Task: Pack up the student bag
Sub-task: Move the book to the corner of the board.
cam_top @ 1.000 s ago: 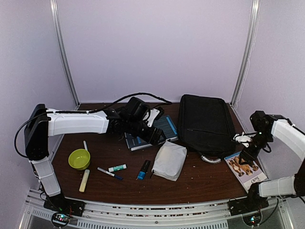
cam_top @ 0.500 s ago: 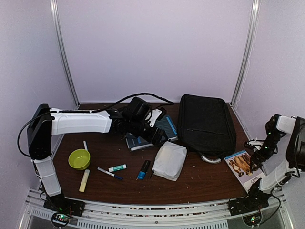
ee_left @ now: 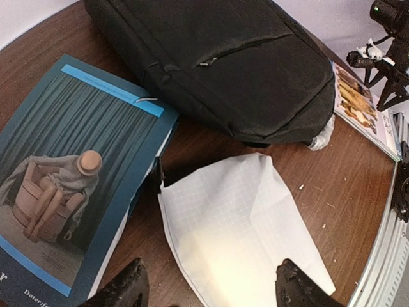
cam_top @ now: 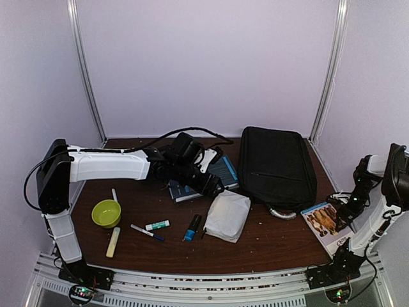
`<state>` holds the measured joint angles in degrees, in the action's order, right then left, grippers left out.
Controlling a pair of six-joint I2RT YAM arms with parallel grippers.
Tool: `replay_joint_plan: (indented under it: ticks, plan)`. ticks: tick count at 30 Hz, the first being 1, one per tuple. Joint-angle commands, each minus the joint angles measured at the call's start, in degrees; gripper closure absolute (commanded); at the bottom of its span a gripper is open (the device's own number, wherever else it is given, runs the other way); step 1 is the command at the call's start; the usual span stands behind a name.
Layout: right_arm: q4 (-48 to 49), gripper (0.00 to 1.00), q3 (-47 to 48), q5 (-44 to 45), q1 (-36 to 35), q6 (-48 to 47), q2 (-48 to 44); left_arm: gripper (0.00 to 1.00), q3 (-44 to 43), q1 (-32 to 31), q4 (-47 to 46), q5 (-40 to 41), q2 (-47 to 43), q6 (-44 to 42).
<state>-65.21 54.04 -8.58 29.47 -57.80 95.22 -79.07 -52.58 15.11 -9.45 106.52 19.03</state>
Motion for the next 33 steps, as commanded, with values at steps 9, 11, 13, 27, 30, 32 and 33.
replay_joint_plan:
  ticks: [9, 11, 13, 27, 30, 32, 33]
  plan:
    - [-2.77, 0.20, -7.39, -0.26, -16.02, -0.83, -5.33, 0.30, -4.92, -0.33, 0.95, -0.41, 0.81, -1.18]
    - [-2.60, 0.20, -7.82, -0.95, -20.47, 0.99, -6.35, 0.30, -4.55, -0.33, 1.04, -0.27, 0.63, -0.99]
    - [-2.42, 0.20, -7.62, -2.10, -25.59, 2.93, -7.16, 0.30, -3.99, -0.33, 0.81, -0.11, 0.41, -0.72]
    - [-7.13, 0.21, 11.14, -21.46, -59.64, 16.99, -1.87, 0.34, 4.43, -1.13, 1.63, 1.21, -5.30, -1.72]
    - [-7.87, 0.20, 11.45, -23.47, -58.63, 19.32, -5.80, 0.39, 6.49, -2.51, 1.51, -0.60, -7.05, -5.39]
    - [-6.70, 0.20, 10.00, -22.49, -55.78, 21.68, -9.53, 0.41, 7.85, -4.36, -0.13, -1.95, -8.10, -8.91]
    - [-6.38, 0.20, 9.07, -22.14, -53.77, 22.47, -11.20, 0.41, 8.48, -5.60, -1.13, -1.72, -8.53, -10.55]
